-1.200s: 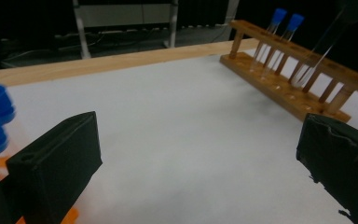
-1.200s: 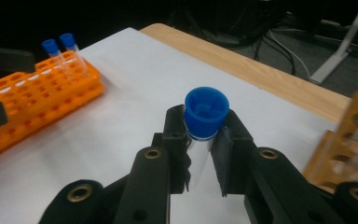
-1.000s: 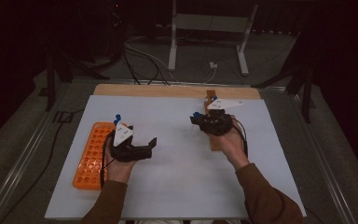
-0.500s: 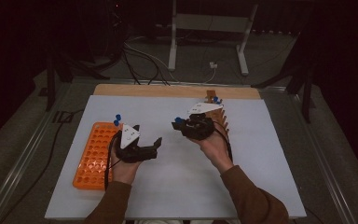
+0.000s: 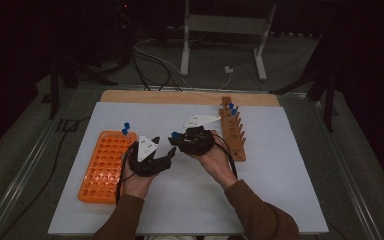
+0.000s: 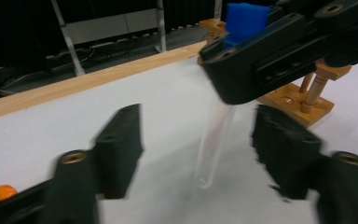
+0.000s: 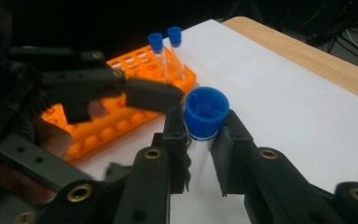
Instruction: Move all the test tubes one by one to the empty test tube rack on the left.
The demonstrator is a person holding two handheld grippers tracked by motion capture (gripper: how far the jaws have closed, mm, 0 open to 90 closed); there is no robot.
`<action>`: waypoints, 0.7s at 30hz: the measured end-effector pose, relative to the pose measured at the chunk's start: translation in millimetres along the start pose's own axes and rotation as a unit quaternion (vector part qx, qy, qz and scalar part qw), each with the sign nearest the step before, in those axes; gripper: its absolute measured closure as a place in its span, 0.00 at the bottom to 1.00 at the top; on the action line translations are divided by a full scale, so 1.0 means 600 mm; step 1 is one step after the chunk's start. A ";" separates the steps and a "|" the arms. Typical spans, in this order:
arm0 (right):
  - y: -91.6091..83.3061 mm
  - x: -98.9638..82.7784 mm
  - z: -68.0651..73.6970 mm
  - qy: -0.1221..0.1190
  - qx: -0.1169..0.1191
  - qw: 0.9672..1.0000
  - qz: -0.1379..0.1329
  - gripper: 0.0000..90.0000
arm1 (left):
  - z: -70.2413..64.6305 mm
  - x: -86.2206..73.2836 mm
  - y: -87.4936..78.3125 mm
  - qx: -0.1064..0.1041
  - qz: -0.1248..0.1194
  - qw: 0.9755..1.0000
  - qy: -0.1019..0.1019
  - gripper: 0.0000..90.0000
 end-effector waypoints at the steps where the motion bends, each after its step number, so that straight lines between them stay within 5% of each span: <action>1: 0.001 0.001 0.002 0.000 0.002 1.000 0.000 0.85 | -0.001 0.000 0.000 -0.001 -0.001 1.000 0.003 0.54; 10: 0.006 0.007 0.017 -0.010 0.010 1.000 -0.001 0.85 | -0.003 -0.002 0.000 -0.012 0.001 1.000 0.012 0.85; 14: 0.007 0.008 0.016 -0.007 0.014 1.000 -0.002 0.84 | -0.004 -0.002 0.000 -0.010 0.001 1.000 0.017 0.87; 21: -0.004 0.008 0.004 0.023 0.037 0.999 -0.026 0.57 | 0.008 -0.006 -0.001 -0.004 0.005 1.000 0.003 0.87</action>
Point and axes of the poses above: each handheld gripper's, and its own axes: y roughly forward along the jaws, x roughly out of its top, z roughly to its left, the point moved 4 cm from there along y, roughly forward along the jaws, and after that the axes turned 10 degrees about z, right-handed, at the moved point
